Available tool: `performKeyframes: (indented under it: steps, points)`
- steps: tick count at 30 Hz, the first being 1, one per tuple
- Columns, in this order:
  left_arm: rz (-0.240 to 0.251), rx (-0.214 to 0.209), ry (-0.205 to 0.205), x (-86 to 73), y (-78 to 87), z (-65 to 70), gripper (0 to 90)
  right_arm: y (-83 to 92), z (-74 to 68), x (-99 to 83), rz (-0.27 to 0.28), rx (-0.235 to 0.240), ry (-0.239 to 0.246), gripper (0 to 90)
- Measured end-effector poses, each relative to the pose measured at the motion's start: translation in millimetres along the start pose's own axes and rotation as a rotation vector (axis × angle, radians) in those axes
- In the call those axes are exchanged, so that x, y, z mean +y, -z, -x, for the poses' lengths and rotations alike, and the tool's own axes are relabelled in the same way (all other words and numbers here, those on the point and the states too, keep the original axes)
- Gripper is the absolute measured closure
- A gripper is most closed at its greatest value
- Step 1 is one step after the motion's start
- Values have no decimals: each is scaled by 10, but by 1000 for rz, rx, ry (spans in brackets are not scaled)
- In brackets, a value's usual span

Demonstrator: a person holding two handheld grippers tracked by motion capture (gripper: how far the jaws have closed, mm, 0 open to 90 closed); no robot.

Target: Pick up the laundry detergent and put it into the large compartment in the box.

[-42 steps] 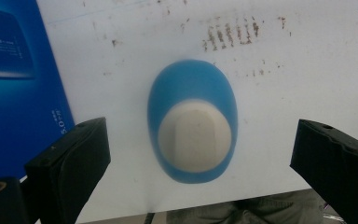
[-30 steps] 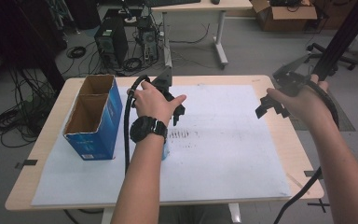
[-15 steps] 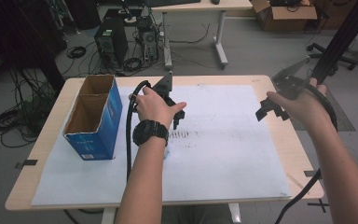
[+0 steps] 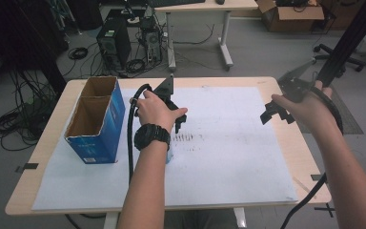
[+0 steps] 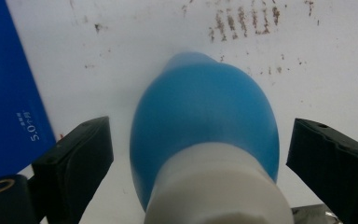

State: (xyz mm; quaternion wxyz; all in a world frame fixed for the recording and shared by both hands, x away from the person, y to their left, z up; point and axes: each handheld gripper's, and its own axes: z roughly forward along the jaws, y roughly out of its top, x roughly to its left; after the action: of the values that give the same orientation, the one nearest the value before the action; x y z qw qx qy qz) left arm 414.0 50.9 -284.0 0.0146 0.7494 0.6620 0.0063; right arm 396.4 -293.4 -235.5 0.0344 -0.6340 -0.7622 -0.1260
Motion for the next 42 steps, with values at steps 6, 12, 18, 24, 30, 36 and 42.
performKeyframes:
  steps: [6,12,18,24,30,36,42]
  points:
    - [-1,1,2,-2,-2,-23,111,-10,-6,5,-1,-1,-1,89]
    - [1,2,7,-4,3,-30,154,-21,-15,7,-3,0,0,89]
    - [1,1,9,1,1,-24,173,-19,-14,7,-3,-2,1,89]
    - [0,4,8,7,-6,-14,185,-26,0,1,-5,0,-4,89]
    - [-5,4,7,6,-5,-11,197,-25,9,-3,-4,1,-7,89]
    - [-4,11,4,6,2,-13,220,-26,9,-7,-6,1,-6,89]
    - [1,15,8,7,-2,-9,225,-24,9,-9,-6,-1,-6,89]
